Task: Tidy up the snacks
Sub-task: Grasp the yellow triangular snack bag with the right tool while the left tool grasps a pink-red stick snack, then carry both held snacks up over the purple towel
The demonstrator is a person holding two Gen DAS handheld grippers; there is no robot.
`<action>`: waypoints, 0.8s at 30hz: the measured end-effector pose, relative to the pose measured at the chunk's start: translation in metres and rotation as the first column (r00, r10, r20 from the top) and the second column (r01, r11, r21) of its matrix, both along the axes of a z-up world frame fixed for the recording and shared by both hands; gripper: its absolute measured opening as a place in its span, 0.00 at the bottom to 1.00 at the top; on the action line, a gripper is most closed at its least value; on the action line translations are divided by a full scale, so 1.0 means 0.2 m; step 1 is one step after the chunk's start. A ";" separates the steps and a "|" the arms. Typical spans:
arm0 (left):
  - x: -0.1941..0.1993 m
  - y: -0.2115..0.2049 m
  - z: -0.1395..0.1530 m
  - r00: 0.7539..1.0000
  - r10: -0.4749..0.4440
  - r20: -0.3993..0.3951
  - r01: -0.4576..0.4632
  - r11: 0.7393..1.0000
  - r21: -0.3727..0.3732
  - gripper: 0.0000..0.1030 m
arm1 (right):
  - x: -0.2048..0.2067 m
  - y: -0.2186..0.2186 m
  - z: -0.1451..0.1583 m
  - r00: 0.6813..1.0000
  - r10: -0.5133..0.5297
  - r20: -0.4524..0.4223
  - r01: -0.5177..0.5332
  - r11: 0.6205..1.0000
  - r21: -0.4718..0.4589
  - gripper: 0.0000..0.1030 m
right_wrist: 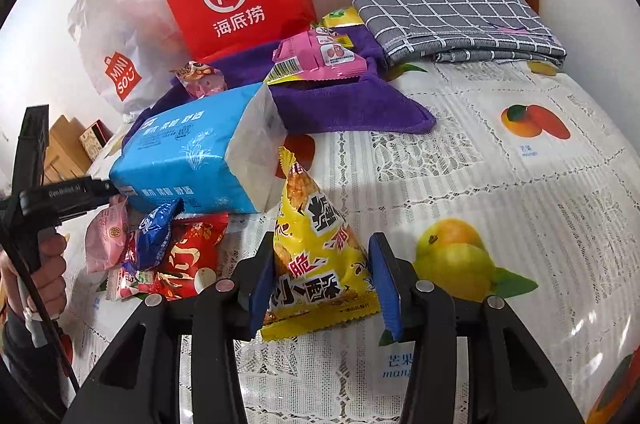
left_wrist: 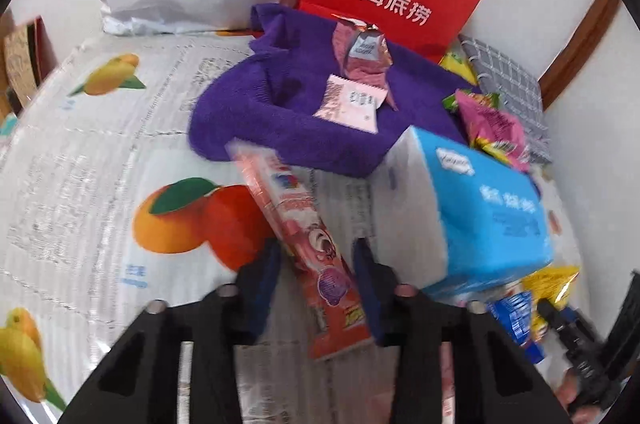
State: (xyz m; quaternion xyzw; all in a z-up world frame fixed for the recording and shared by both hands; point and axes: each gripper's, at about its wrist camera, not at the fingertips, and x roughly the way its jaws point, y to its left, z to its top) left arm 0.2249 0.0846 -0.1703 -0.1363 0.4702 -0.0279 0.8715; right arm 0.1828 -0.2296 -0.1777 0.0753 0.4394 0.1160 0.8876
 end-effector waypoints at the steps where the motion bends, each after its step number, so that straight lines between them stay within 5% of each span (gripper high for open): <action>1: -0.01 0.00 0.00 1.000 -0.006 0.003 0.006 1.000 0.006 0.31 | 0.00 0.00 0.00 1.000 0.000 0.000 0.000 1.000 0.002 0.44; 14: -0.06 -0.03 -0.01 0.998 -0.001 0.059 -0.008 0.987 0.158 0.27 | 0.00 0.00 -0.01 1.000 0.000 -0.006 0.000 1.000 0.002 0.46; 24: -0.11 0.02 0.06 0.990 0.015 0.143 -0.026 0.997 0.078 0.24 | 0.00 -0.01 -0.02 1.000 -0.008 -0.012 0.008 1.000 0.013 0.48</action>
